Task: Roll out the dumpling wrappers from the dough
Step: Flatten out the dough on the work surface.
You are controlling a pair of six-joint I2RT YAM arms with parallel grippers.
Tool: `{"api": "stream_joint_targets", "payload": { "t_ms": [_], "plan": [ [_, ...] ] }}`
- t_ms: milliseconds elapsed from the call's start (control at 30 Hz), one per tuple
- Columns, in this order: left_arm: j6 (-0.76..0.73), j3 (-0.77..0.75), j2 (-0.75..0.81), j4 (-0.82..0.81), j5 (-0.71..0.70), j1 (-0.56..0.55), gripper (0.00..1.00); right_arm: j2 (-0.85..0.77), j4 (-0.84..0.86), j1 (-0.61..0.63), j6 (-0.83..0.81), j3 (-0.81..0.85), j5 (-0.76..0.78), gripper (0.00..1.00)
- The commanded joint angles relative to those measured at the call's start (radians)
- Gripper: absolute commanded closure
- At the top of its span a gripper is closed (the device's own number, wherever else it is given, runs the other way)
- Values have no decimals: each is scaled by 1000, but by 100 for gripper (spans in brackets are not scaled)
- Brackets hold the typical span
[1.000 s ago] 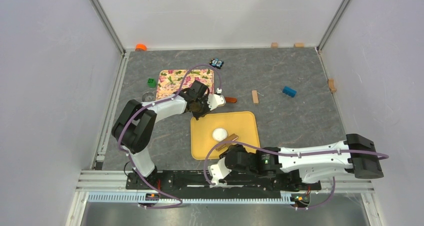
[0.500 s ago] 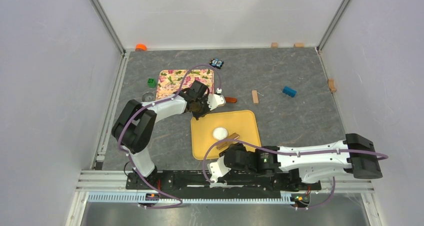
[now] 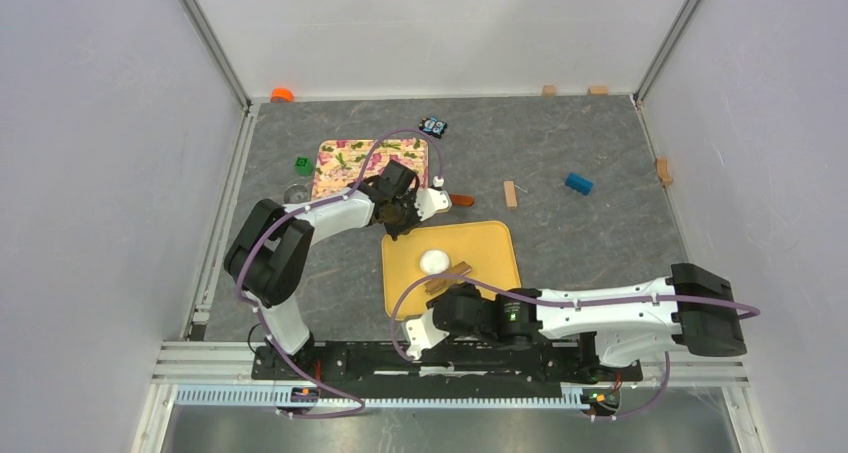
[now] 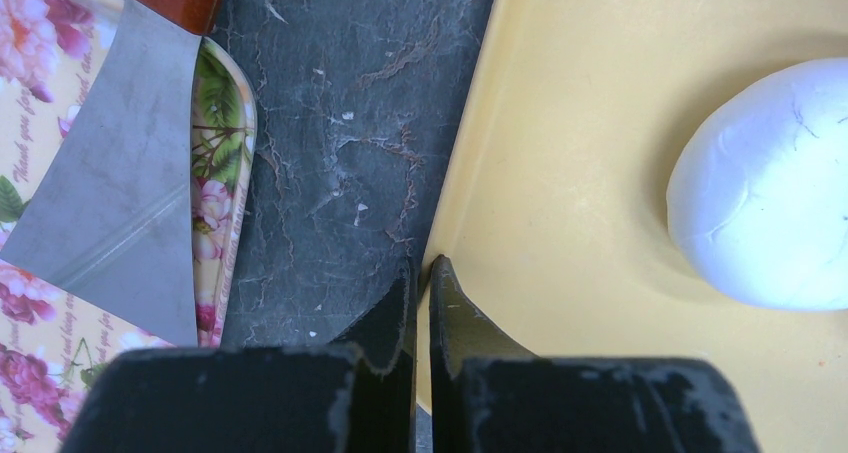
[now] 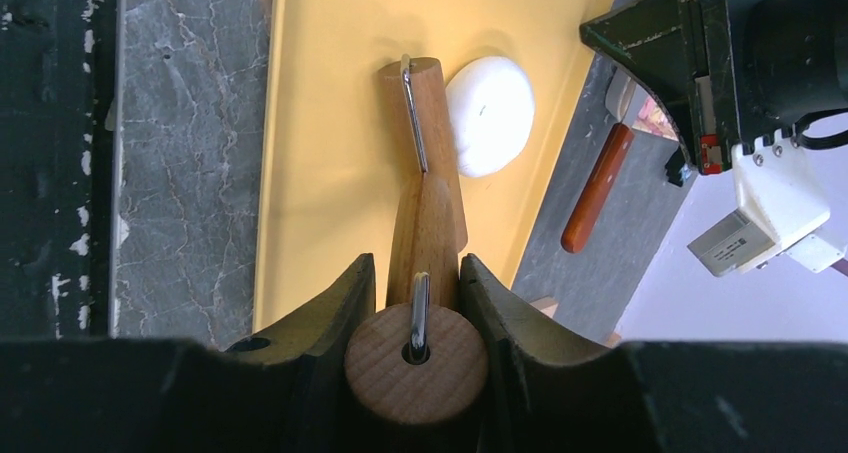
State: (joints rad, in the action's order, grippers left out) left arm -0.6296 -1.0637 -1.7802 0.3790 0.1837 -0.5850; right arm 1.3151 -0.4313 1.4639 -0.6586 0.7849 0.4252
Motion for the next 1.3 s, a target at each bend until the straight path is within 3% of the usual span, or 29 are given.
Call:
{"api": "stream_joint_targets", "payload": {
  "t_ms": [0, 267, 700, 1033, 1267],
  "plan": [
    [-19, 51, -91, 24, -46, -4, 98, -64, -105, -1, 63, -33, -34, 100],
    [-16, 50, -93, 24, -49, -4, 98, -132, -162, 11, 104, -58, -2, 100],
    [-15, 46, -97, 29, -49, -4, 98, -16, 6, -52, -69, -12, -26, 100],
    [-16, 45, -97, 29, -50, -4, 98, -122, -130, -24, 40, -27, 30, 100],
    [-15, 45, -97, 29, -51, -4, 98, -147, -63, -22, -19, -62, 20, 100]
  ]
}}
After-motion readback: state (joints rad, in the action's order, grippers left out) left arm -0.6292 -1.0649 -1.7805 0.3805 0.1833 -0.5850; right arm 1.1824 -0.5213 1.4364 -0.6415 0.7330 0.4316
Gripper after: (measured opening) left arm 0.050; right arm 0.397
